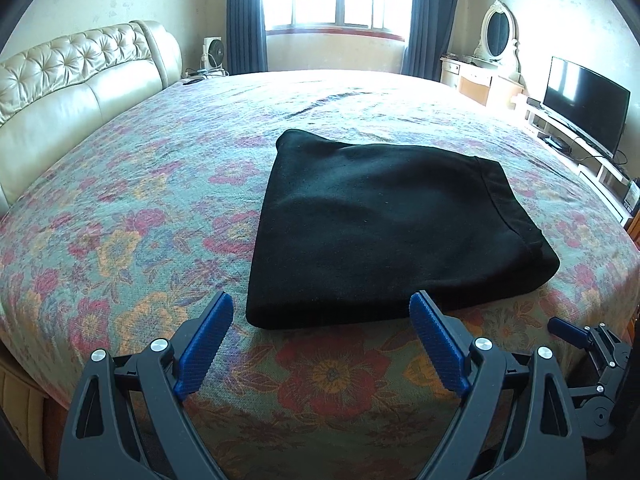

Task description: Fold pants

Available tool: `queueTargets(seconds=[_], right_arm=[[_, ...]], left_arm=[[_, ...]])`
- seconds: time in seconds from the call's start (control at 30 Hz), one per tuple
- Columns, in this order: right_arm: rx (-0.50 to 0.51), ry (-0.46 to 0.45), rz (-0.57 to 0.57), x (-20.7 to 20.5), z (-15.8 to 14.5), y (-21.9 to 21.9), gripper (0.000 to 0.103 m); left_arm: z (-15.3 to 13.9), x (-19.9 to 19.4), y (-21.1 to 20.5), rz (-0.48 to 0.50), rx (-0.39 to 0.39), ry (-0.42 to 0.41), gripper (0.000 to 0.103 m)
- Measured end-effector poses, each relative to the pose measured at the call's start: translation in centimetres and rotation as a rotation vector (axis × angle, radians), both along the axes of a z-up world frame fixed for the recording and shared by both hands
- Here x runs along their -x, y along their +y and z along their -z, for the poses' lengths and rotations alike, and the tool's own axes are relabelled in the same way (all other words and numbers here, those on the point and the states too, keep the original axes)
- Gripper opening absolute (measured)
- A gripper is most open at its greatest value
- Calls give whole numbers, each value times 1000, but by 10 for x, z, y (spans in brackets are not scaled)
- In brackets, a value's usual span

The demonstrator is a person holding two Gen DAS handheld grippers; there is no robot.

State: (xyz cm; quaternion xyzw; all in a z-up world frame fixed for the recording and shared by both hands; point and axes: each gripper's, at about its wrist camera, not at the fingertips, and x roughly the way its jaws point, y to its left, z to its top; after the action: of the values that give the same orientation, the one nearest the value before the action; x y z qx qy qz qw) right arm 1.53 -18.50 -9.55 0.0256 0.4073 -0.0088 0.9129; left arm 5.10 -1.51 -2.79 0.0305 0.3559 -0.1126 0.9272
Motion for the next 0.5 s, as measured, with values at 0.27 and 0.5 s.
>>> queueTargets(seconds=[0.27, 0.5], right_arm=[[-1, 2, -1, 0, 1, 0, 89], [-2, 2, 0, 1, 1, 1, 89]], left_arm=[[-4, 7, -13, 34, -16, -12, 89], [-6, 23, -12, -60, -35, -76, 93]])
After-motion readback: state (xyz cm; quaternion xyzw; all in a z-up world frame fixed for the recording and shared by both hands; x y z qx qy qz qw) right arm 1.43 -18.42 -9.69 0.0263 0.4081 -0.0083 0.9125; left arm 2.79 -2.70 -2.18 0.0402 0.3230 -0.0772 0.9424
